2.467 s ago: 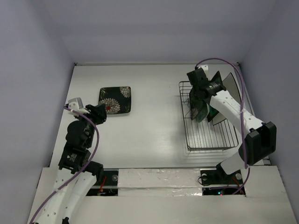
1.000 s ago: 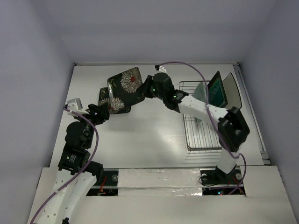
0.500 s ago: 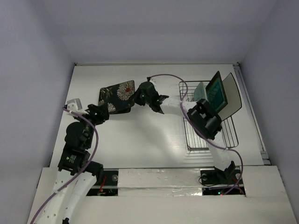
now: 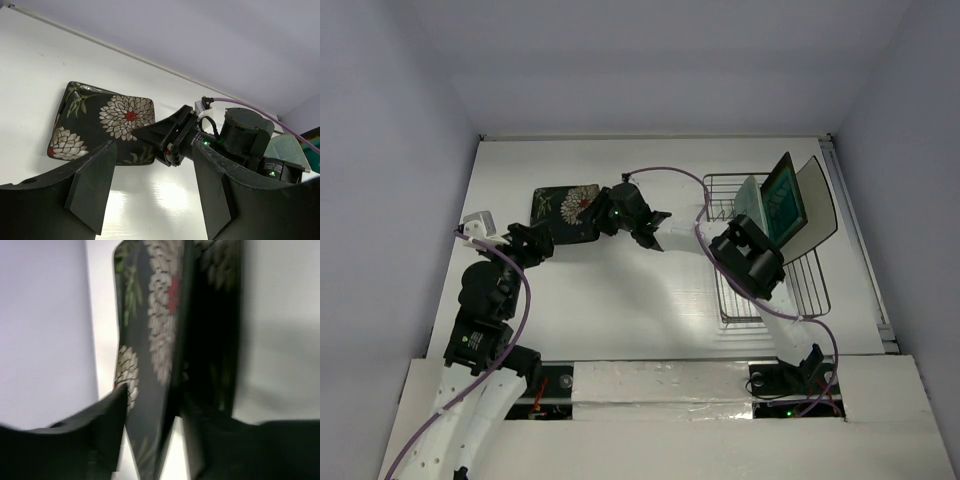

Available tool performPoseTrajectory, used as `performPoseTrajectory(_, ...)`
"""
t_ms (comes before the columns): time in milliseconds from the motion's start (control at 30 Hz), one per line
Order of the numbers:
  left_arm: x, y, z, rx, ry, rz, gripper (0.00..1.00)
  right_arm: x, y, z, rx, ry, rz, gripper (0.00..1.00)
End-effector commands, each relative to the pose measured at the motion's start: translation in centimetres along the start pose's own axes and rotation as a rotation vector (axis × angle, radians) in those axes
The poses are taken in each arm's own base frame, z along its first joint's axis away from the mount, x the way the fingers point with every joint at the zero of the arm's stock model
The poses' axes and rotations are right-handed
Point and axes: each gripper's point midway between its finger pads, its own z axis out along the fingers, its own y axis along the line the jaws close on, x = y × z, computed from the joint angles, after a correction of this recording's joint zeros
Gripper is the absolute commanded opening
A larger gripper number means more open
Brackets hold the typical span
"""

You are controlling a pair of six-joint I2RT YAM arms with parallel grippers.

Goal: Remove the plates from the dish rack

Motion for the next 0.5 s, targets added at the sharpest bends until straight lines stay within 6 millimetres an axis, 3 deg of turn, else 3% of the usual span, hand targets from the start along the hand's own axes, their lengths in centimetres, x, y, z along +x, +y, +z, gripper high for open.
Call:
performPoseTrajectory(0, -0.5, -0.4, 0.3, 0.02, -0.032, -0.013, 0.59, -1.8, 7.4, -1.2, -0.206, -0.05, -0.02, 0.54)
performPoseTrajectory(67, -0.6, -0.4, 0.2, 0.022, -0.036, -0.014, 0.59, -1.9, 6.9, -2.0, -0.17, -0.053, -0.061, 0.8)
performPoseTrajectory(100, -0.6, -0.4, 0.2, 0.022, -0.036, -0.014, 0.59, -1.8, 6.3, -2.0, -0.158, -0.052, -0.075, 0.8)
performPoseTrajectory(133, -0.7, -0.5, 0.1, 0.024, -0.04, -0.015, 0.59, -1.7, 5.8, -2.5, -0.136, -0.051, -0.108, 0.91)
performPoseTrajectory(167, -0.7, -0.5, 0.1, 0.024, -0.04, -0.015, 0.59, -1.6, 5.4, -2.7, -0.121, -0.045, -0.129, 0.94)
performPoseTrajectory(333, -0.9, -0.5, 0.0, 0.027, -0.045, -0.018, 0.59, -2.1, 3.1, -4.5, -0.02, -0.066, -0.215, 0.95)
performPoseTrajectory(400, -0.9, -0.5, -0.1, 0.029, -0.048, -0.017, 0.59, -2.0, 3.0, -5.6, -0.014, -0.06, -0.246, 0.94)
performPoseTrajectory(467, -1.0, -0.5, -0.1, 0.029, -0.049, -0.019, 0.59, -2.1, 4.1, -6.8, -0.045, -0.046, -0.282, 0.93)
